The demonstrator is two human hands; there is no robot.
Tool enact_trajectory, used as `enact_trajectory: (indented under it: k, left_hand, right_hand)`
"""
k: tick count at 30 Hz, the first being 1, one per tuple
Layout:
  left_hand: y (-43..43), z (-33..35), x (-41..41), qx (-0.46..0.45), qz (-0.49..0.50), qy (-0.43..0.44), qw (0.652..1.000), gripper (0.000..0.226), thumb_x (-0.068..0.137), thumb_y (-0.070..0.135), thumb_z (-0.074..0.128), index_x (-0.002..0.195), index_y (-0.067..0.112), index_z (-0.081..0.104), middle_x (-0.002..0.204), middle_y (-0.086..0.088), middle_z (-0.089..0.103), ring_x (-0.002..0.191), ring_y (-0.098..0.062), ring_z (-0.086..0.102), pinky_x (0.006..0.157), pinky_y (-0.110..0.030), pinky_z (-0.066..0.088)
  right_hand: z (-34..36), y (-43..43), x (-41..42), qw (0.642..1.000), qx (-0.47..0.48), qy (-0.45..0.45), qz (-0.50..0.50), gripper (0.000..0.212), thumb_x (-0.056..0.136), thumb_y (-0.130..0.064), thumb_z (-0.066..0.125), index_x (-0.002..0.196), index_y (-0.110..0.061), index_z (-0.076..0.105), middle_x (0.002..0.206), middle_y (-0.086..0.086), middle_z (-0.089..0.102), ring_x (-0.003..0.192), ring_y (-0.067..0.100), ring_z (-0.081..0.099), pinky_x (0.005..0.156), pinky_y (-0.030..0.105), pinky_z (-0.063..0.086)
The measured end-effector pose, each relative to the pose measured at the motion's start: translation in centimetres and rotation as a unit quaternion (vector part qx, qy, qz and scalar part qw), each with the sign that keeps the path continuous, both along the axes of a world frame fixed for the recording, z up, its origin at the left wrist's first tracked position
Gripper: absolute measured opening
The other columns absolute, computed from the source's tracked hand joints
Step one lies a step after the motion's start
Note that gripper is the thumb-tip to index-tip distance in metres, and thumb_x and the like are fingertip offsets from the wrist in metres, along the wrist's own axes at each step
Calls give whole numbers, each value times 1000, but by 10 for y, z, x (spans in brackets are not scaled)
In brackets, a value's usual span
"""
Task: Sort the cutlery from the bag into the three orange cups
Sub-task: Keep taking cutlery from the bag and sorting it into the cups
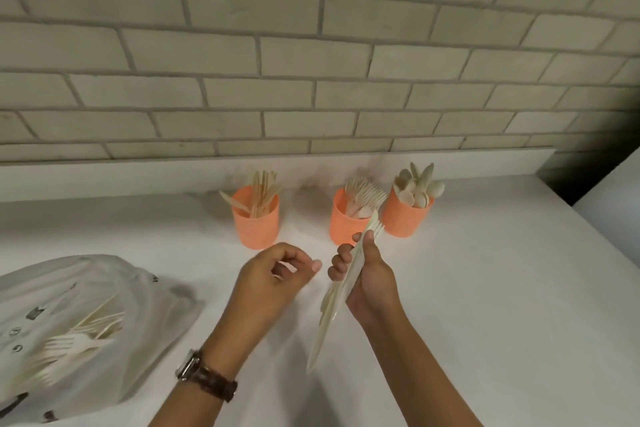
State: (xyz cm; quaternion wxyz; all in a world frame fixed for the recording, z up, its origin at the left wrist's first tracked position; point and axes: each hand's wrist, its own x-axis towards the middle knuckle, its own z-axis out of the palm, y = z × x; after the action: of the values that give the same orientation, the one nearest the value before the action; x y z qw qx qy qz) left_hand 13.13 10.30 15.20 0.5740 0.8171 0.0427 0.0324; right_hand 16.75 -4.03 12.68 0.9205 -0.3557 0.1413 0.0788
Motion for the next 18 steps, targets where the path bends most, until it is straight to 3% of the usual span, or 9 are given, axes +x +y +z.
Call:
enact_trajectory:
  k: [4, 9, 12, 14, 16, 18]
  left_hand:
    - [-10, -6, -33, 103, -56, 38, 992, 26, 67, 40, 78, 85, 34, 60, 84, 17, 59, 71, -8, 58, 64, -17, 49]
    - [-3, -8, -33, 143, -63, 42, 987, 23, 80, 23, 67, 100, 34, 68, 87, 15, 61, 66, -7, 59, 64, -14, 47]
    - [11, -9, -29, 96, -86, 85, 988, 18, 82, 17, 65, 94, 28, 71, 82, 13, 65, 65, -9, 64, 63, -15, 45]
    - [23, -5, -23, 8, -88, 125, 988, 13, 81, 10, 67, 90, 19, 70, 81, 5, 67, 68, -15, 67, 64, -20, 50]
    - [36, 4, -11, -82, -34, 123, 988, 13, 79, 2, 68, 88, 11, 67, 82, -7, 65, 70, -22, 63, 64, -25, 54]
    - [49, 14, 8, -121, 32, 74, 989, 16, 79, -4, 65, 83, 11, 65, 81, -12, 65, 71, -20, 61, 63, -21, 54]
  right_hand:
    - [2, 6, -3, 1000, -7, -11, 13, 25, 101, -36, 34, 91, -15, 42, 60, 3, 40, 48, 14, 38, 47, 25, 38]
    - [4, 11, -6, 998, -31, -32, 52, 24, 101, -34, 36, 89, -15, 43, 60, 3, 44, 52, 16, 44, 55, 28, 42]
    - [2, 7, -5, 995, -59, -41, 74, 25, 100, -34, 36, 88, -15, 46, 66, 8, 57, 61, 22, 62, 59, 33, 52]
    - [1, 2, -5, 990, -92, -33, 102, 27, 100, -36, 35, 90, -13, 47, 73, 10, 63, 63, 24, 66, 55, 34, 54]
    - [0, -3, -5, 984, -115, -14, 139, 31, 98, -40, 37, 92, -12, 48, 70, 7, 61, 48, 18, 55, 42, 24, 43]
    - [-2, -8, -7, 979, -108, 8, 170, 36, 96, -44, 37, 96, -11, 50, 63, 5, 53, 34, 10, 35, 36, 15, 25]
